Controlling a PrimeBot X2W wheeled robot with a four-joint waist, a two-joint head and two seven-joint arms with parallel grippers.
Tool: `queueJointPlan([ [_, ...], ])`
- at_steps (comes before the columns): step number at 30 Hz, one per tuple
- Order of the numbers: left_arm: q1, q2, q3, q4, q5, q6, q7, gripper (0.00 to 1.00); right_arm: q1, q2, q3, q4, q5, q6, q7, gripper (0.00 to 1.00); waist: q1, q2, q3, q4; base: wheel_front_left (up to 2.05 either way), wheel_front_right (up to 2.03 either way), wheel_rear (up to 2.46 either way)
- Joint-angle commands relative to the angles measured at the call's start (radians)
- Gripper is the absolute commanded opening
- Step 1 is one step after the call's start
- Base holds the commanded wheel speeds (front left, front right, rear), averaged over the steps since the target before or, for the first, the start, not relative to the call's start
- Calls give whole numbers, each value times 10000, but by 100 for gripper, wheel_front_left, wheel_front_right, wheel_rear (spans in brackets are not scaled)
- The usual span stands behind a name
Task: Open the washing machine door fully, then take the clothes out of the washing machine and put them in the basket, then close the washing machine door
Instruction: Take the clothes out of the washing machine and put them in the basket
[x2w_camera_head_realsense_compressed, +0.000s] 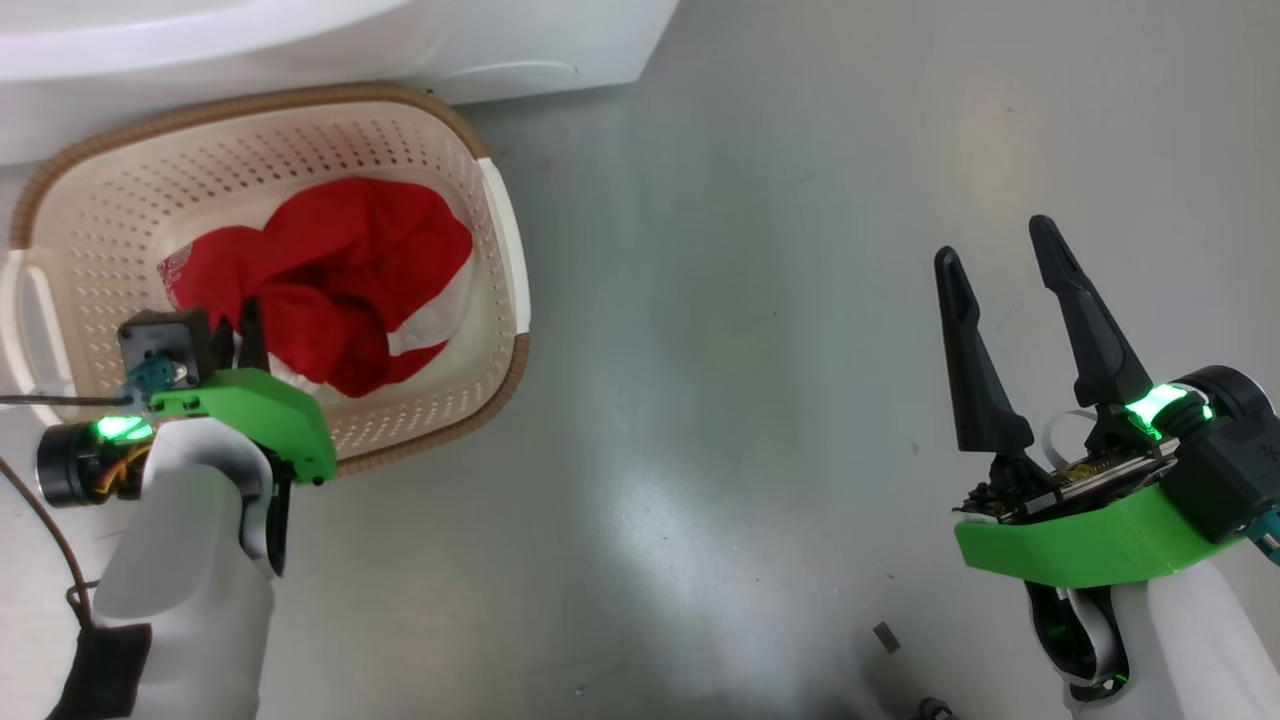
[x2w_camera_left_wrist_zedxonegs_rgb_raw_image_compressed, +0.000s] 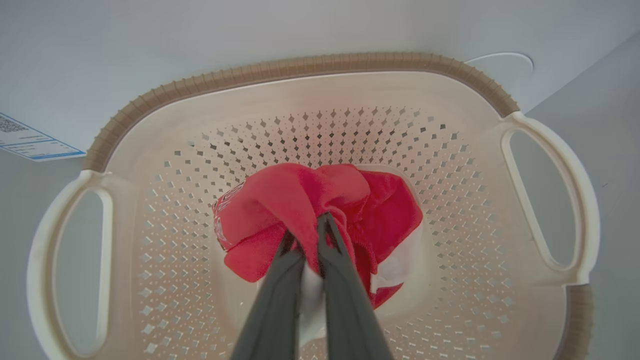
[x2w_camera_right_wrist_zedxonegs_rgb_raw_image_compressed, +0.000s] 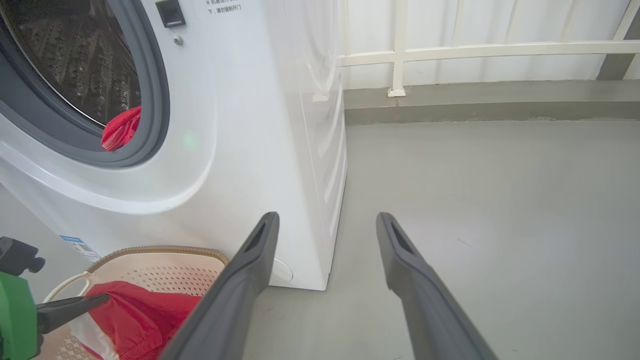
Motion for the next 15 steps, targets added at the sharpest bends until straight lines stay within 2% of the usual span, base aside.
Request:
queueJointPlan([
  [1,-32,375,227,212,-17,-26,-121,0,29,3,226,-267,121,63,-63,100,0,-1,186,-114,0,0,0],
  [5,-288,470,213,710,19,-36,-122,0,-26,3,268,-304,140,63,-63,100,0,-1,413,-225,0,0,0],
  [6,-347,497,222,771,21,-25,-122,35,-42,3,264,-309,147,63,-63,100,0,-1,472,-246,0,0,0],
  [7,-397,525,230,820,23,-21,-122,44,-63,3,272,-310,154,63,-63,100,0,-1,529,-273,0,0,0],
  [8,-486,566,225,904,35,-36,-122,97,-99,3,277,-320,160,63,-63,100,0,-1,624,-310,0,0,0],
  [9,-532,585,208,938,55,-45,-122,100,-117,3,269,-327,170,63,-63,100,0,-1,662,-320,0,0,0],
  [15,-765,558,424,1235,-208,-145,-122,100,-200,3,191,-320,222,63,-63,100,0,-1,777,-282,0,0,0],
])
